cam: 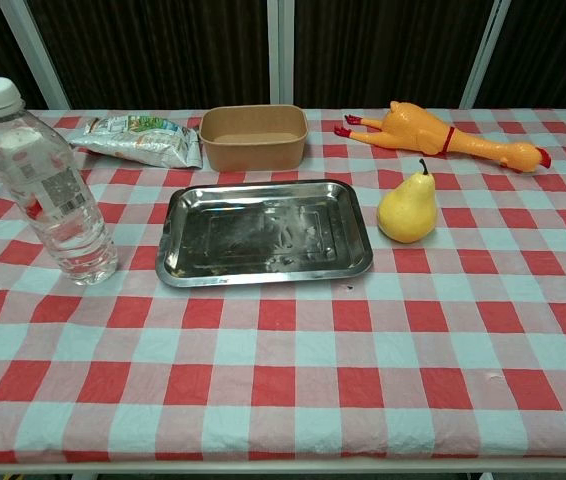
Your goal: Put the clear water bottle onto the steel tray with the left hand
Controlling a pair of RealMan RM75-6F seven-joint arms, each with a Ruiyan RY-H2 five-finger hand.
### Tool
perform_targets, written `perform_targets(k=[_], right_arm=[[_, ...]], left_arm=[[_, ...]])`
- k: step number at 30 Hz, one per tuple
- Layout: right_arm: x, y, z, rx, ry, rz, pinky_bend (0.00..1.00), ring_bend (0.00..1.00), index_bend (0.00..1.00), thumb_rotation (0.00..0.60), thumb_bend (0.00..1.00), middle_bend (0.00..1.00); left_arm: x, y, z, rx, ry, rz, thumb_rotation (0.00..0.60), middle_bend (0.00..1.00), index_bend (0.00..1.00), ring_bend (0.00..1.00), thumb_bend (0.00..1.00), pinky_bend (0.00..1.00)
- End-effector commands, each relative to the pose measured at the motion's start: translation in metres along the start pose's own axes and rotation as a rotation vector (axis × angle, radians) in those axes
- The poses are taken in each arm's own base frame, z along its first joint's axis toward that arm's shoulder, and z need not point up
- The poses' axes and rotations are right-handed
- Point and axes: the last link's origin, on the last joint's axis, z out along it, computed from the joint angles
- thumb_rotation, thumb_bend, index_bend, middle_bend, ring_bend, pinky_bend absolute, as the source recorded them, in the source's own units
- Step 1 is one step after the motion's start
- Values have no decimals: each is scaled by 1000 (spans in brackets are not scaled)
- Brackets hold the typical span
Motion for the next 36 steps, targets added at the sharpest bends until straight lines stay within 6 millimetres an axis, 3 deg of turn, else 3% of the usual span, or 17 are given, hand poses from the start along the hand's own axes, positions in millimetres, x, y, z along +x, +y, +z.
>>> perform_targets(k=[1, 11, 19, 25, 36], right_arm=[[0, 0, 0, -2, -1, 0, 52, 0, 122, 600, 114, 147], [1, 0, 2, 2, 0, 0, 52, 0, 122, 600, 114, 147], [-1, 2, 1, -1, -14, -2, 52, 0, 122, 600, 114, 143], [-1, 2, 1, 1, -11, 2, 52, 0, 122, 600, 114, 141], [1, 5, 4, -10, -4, 12, 52, 0, 122, 600, 114, 139]], left_arm=[[-1, 0, -1, 1, -8, -3, 600, 266, 253, 164, 159, 185], [-3, 4, 0, 16, -32, -113, 600, 266, 253, 164, 158, 185], [-22, 2, -10, 76, -55, -360, 600, 266, 248, 164, 148, 187], [-57, 27, -15, 150, -147, -778, 600, 266, 187, 164, 101, 265], [-86, 80, 22, 85, -141, -913, 600, 245, 155, 163, 39, 186]])
